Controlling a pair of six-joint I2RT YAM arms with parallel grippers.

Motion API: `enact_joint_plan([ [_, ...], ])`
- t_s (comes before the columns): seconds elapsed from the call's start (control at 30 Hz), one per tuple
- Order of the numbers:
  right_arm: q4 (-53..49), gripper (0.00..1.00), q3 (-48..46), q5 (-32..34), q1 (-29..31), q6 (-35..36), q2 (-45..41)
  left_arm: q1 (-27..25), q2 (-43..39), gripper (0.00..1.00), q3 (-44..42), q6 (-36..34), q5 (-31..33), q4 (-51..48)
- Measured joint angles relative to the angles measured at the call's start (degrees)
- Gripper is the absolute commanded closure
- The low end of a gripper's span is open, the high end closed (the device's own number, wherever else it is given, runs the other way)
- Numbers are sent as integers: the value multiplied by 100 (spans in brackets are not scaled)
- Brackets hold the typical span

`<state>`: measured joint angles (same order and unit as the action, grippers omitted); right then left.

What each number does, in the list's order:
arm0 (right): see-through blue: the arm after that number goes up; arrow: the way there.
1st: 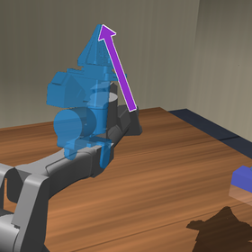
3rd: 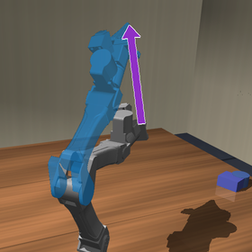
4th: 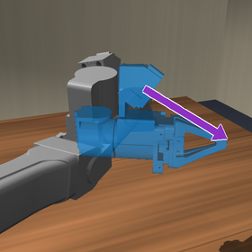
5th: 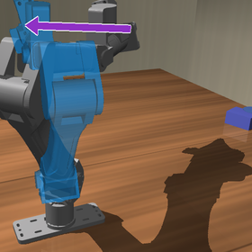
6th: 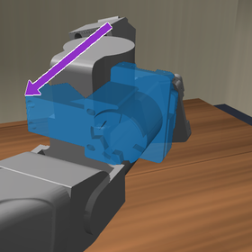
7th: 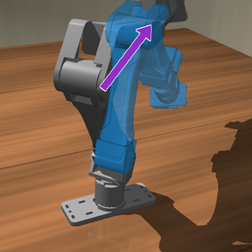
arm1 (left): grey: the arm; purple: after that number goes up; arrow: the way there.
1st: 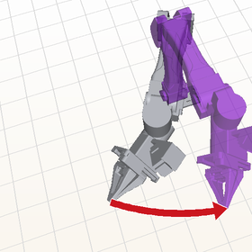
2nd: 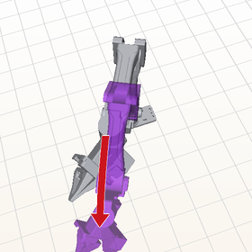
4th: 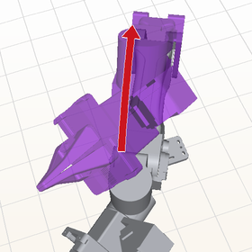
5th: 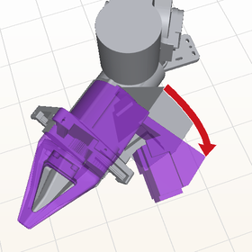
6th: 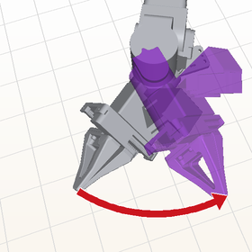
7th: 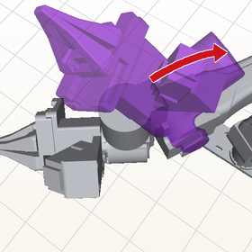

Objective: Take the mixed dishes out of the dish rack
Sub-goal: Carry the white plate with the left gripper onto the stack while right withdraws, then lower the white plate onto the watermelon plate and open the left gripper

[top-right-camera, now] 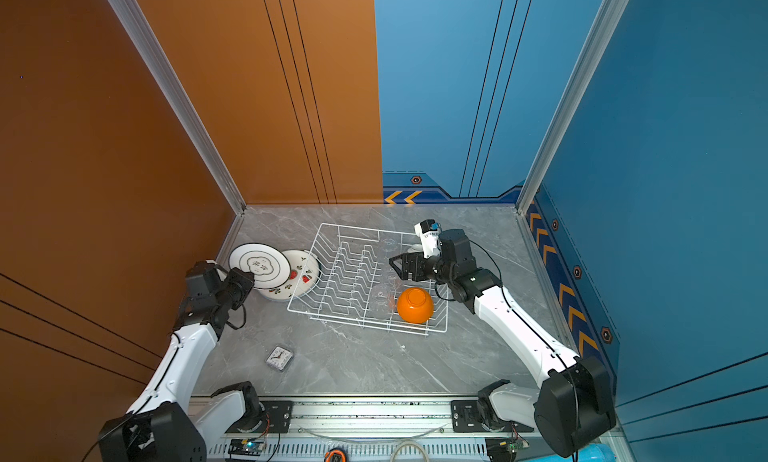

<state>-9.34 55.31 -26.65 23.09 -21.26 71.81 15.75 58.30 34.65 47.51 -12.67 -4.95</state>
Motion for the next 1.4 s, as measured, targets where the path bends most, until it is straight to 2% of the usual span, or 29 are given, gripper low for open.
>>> enact_joint_plan([
  [0.53, 2, 9, -2, -2, -28, -2, 9, -20, 831, 100, 9, -7, -356, 83],
  [0.73, 2, 9, -2, -2, -35, -4, 68, -232, 1375, 98, 363, -227, -428, -177],
  [0.77, 2, 9, -2, 0, -35, -4, 79, -267, 1421, 95, 424, -262, -433, -199],
  [0.8, 2, 9, -2, 22, -39, -4, 85, -304, 1464, 84, 485, -295, -435, -219],
  [0.83, 0, 8, -2, 57, -39, -2, 90, -339, 1510, 67, 527, -315, -439, -225],
  [0.87, 0, 9, -2, 105, -39, 0, 92, -358, 1550, 58, 557, -345, -452, -227],
  [0.97, -7, 9, -2, 203, -50, 2, 94, -433, 1659, 44, 651, -378, -452, -264],
  [1.07, -13, 9, -2, 310, -50, 24, 94, -507, 1709, 24, 741, -398, -450, -354],
  [1.1, -20, 9, -2, 343, -50, 37, 94, -540, 1714, 21, 769, -413, -450, -378],
  [1.17, -59, 9, -2, 424, -50, 46, 94, -597, 1714, 5, 820, -448, -452, -415],
  [1.2, -79, 9, -2, 448, -50, 52, 94, -612, 1714, 1, 839, -472, -446, -437],
  [1.4, -446, 9, 35, 787, 122, 229, 96, -675, 1668, 2, 929, -564, -444, -785],
])
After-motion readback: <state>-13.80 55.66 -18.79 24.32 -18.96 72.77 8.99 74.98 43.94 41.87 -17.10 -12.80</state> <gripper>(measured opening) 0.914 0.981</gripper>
